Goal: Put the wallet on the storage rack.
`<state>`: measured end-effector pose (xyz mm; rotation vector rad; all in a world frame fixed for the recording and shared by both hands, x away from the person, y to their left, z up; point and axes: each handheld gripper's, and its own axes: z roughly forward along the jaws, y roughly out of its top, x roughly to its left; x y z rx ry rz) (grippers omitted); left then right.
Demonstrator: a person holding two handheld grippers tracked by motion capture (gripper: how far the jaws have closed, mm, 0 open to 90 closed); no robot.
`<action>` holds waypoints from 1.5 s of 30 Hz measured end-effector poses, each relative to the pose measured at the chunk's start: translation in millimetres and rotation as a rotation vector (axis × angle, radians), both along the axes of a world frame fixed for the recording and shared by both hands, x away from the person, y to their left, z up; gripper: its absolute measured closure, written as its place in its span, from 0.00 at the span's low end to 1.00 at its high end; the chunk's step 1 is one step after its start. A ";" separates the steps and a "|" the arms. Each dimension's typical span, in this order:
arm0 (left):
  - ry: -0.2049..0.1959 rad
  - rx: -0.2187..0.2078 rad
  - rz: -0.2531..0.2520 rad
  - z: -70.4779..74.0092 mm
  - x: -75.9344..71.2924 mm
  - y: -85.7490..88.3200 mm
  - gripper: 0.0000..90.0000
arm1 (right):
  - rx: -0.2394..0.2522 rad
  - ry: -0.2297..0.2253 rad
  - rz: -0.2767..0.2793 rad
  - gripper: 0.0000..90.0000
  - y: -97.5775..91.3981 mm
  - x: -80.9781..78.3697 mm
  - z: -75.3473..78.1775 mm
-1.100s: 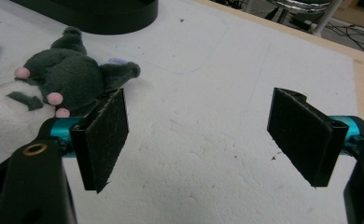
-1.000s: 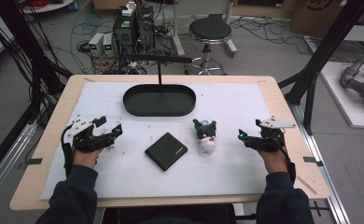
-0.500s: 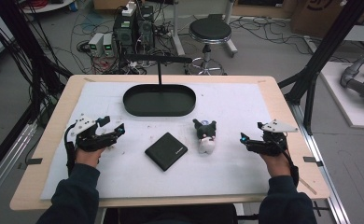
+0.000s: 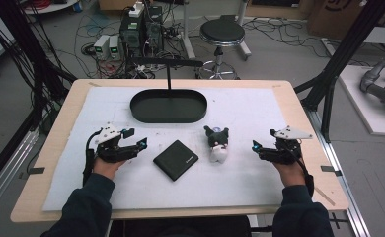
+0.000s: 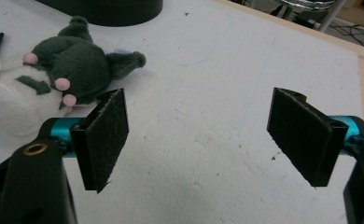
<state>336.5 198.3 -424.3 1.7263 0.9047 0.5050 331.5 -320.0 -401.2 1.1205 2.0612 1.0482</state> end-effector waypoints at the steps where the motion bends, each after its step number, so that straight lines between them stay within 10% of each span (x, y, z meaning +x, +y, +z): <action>1: 0.013 -0.005 0.000 -0.9 0.6 -0.1 0.38 | -0.002 0.002 0.003 0.23 0.7 0.6 -0.7; 24: 0.301 0.125 -0.307 -25.8 10.4 -55.2 0.54 | -0.046 0.001 -0.002 0.24 1.7 -3.1 -2.4; 32: 0.296 0.084 -0.278 -23.0 10.5 -49.2 0.87 | -0.057 -0.005 -0.001 0.24 3.7 -3.4 -1.3; 38: 0.295 -0.011 -0.286 -18.7 10.3 -43.0 0.93 | -0.069 -0.006 -0.004 0.24 4.6 -4.0 -1.4; 45: 0.195 -0.093 -0.231 -2.1 6.5 -30.3 0.95 | -0.065 -0.008 -0.010 0.24 3.7 -4.5 -1.1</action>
